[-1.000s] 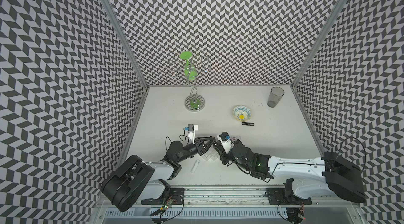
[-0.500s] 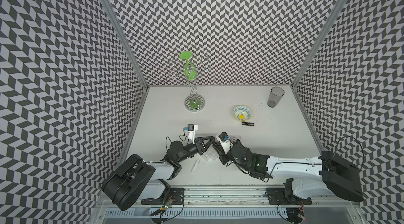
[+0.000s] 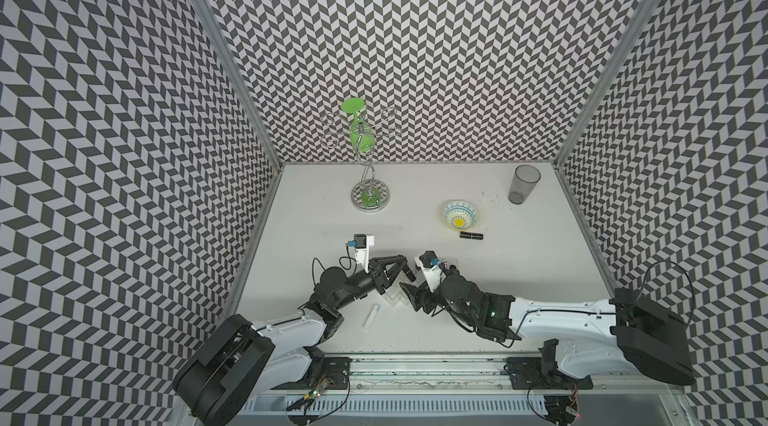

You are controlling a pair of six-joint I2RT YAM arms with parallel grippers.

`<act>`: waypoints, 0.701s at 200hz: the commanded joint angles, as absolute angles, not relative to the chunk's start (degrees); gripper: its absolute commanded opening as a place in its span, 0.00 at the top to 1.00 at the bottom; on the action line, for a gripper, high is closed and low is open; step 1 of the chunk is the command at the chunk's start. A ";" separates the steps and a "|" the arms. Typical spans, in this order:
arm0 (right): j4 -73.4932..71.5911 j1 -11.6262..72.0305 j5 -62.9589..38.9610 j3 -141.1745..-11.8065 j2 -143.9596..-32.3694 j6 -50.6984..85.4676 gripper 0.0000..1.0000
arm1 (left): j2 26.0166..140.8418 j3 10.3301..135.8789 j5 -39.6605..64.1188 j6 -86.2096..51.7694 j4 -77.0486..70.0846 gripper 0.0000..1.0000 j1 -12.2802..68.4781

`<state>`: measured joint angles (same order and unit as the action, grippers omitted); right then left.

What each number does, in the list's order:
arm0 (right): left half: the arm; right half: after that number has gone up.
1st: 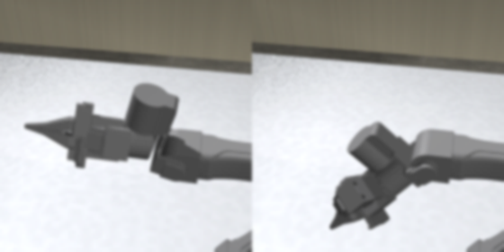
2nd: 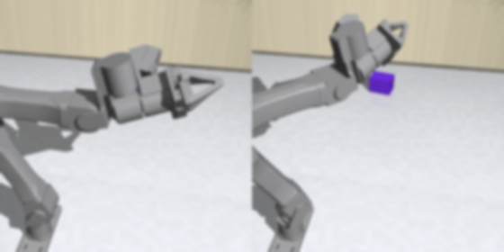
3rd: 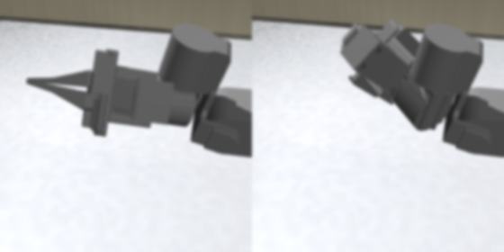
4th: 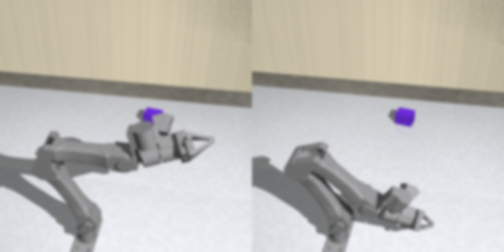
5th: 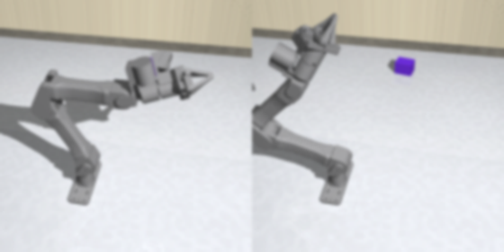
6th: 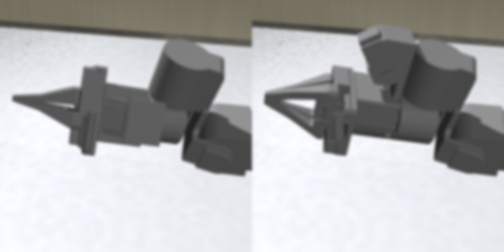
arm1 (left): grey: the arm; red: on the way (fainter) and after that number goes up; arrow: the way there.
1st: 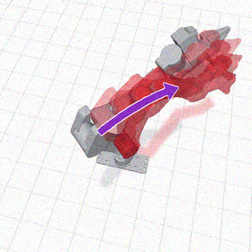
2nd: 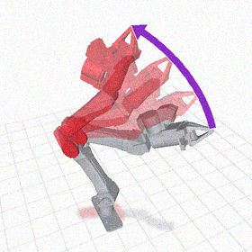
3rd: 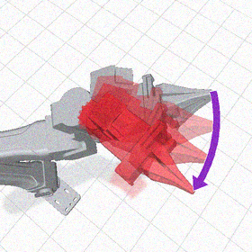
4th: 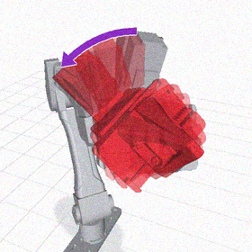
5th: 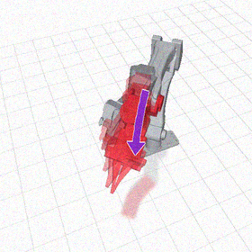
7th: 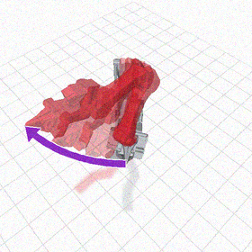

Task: Arrange the lipsticks in the organizer
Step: Pick up the lipstick at the center of the board.

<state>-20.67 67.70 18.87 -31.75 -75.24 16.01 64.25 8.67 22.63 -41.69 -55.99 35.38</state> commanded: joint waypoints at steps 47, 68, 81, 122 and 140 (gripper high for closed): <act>-20.79 67.18 22.98 -24.35 -59.58 19.84 0.12 | 56.67 17.48 -17.08 -23.42 -22.17 1.00 45.10; -20.52 67.15 23.72 -22.67 -57.81 20.20 0.13 | 58.58 18.44 -20.58 -22.85 -20.42 1.00 45.22; -20.64 66.98 24.20 -21.86 -57.26 20.37 0.12 | 59.67 18.67 -21.46 -22.76 -20.22 1.00 45.24; -20.71 66.72 23.95 -21.62 -57.30 20.14 0.12 | 62.65 18.12 -21.92 -20.93 -23.95 1.00 45.29; -20.81 66.76 23.78 -21.71 -57.73 20.01 0.12 | 63.46 17.53 -21.68 -20.09 -25.59 1.00 45.34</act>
